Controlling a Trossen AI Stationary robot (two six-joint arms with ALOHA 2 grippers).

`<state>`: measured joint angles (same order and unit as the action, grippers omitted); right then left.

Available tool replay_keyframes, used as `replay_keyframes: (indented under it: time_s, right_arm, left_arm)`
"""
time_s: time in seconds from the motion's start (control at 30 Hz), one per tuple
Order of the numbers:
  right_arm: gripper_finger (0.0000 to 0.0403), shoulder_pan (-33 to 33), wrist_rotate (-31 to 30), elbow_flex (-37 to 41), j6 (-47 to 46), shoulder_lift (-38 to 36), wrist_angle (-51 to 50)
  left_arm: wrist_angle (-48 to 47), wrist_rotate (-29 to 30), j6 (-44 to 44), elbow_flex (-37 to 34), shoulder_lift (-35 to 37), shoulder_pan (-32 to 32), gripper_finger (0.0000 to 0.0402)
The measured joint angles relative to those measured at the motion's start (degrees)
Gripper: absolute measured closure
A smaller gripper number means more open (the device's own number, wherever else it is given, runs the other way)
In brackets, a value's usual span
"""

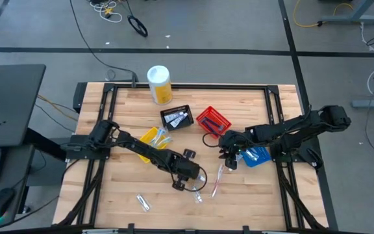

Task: Pick & Place Travel size toiletries
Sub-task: Put the white toothpaste into the black basket

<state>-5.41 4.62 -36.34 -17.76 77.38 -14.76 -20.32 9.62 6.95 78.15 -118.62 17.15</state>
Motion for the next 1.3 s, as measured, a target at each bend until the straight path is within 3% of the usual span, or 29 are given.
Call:
replay_keyframes:
  time_s: [0.27,0.57,0.83,0.97,1.07,1.3]
  right_arm:
    - [0.0266,0.0,0.0,0.0,0.0,0.0,0.0]
    - [0.0266,0.0,0.0,0.0,0.1,0.0,0.5]
    - [0.0266,0.0,-0.3,0.0,1.2,0.0,1.8]
    - [0.0266,0.1,-0.6,0.0,3.2,0.0,2.8]
    - [0.0266,0.1,-0.6,0.0,3.7,0.0,3.2]
    - [0.0266,0.1,-0.5,0.0,3.6,0.0,3.4]
  left_arm:
    - [-9.0,11.0,-1.8,0.1,7.0,-1.5,0.0294]
    - [-15.6,22.4,-7.6,0.2,13.6,-11.8,0.0294]
    - [-18.7,17.6,-8.8,0.2,13.6,-24.7,0.0294]
    - [-19.8,10.7,-10.1,0.2,13.6,-29.3,0.0294]
    - [-20.4,6.3,-9.7,0.1,13.6,-31.2,0.0294]
    - [-24.2,6.8,-8.2,-0.7,13.5,-32.9,0.0294]
